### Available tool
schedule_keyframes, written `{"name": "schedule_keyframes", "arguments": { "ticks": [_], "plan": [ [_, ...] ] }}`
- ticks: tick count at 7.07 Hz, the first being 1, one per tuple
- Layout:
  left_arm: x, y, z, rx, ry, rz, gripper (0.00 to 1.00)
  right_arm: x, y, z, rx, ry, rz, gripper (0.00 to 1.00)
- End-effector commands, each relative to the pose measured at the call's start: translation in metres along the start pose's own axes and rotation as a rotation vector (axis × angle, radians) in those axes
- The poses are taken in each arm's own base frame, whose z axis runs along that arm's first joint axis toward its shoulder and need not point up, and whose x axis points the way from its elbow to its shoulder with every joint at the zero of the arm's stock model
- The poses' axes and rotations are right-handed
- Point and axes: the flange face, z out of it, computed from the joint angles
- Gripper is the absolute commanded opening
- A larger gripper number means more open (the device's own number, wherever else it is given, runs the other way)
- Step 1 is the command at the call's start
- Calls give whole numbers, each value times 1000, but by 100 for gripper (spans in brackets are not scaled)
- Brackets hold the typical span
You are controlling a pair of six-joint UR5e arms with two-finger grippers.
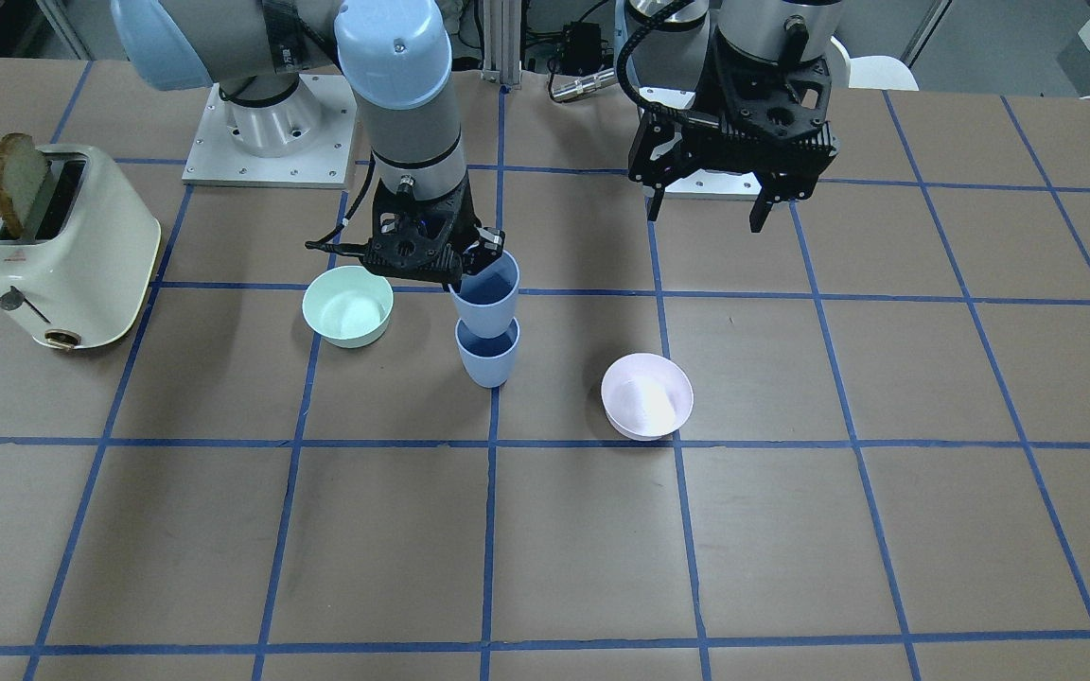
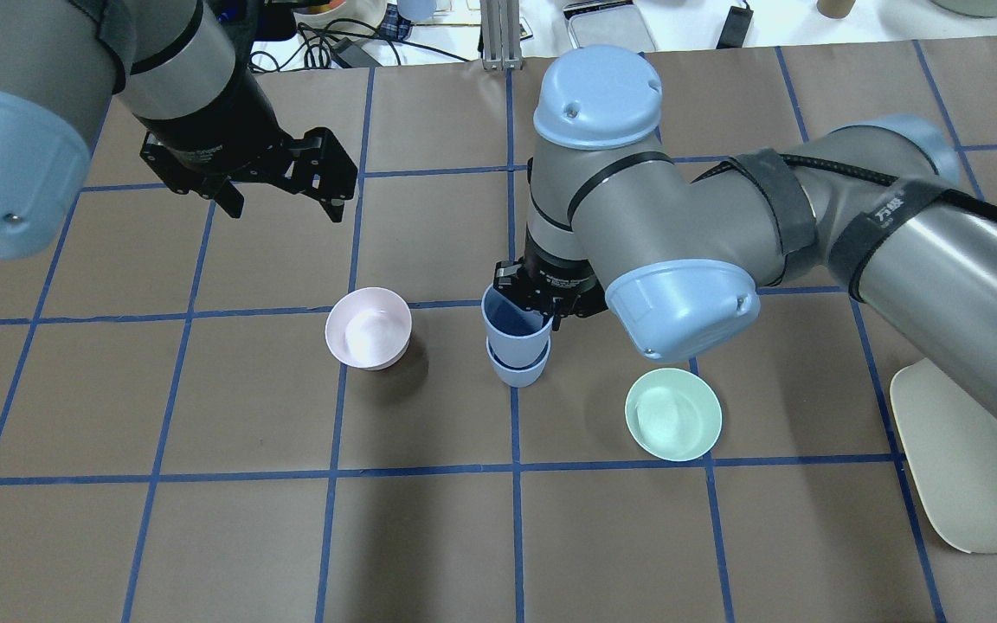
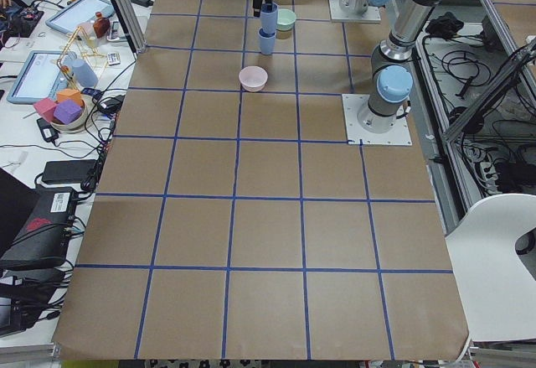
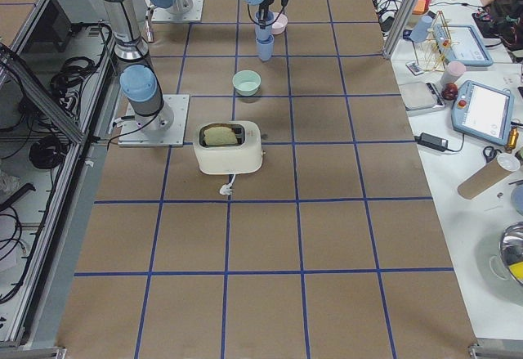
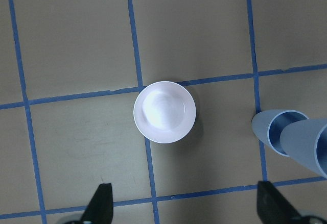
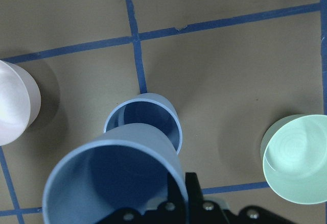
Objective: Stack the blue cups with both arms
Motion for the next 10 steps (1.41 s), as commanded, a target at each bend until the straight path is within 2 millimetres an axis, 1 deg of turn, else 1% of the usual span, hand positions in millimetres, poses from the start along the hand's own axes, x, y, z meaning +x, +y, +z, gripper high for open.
{"name": "schedule_keyframes", "arguments": {
  "ticks": [1, 4, 6, 7, 8, 9, 10],
  "plan": [
    [-1, 2, -2, -1, -2, -1, 100, -3, -6, 8, 33, -18, -1, 0],
    [-1, 2, -2, 1, 0, -1, 100, -2, -8, 16, 23, -9, -6, 0],
    [-1, 2, -2, 2, 0, -1, 100, 2, -2, 30, -4, 3, -6, 0],
    [-1, 2, -2, 2, 0, -1, 100, 3, -2, 32, 13, -8, -16, 1],
    [-1, 2, -2, 2, 0, -1, 100, 2, -3, 36, 9, -10, -11, 7],
    [0, 2, -2, 2, 0, 0, 100, 3, -8, 32, 45, -22, -16, 17],
    [0, 2, -2, 4, 0, 0, 100, 3, -9, 31, 53, -23, -15, 24]
  ]
}}
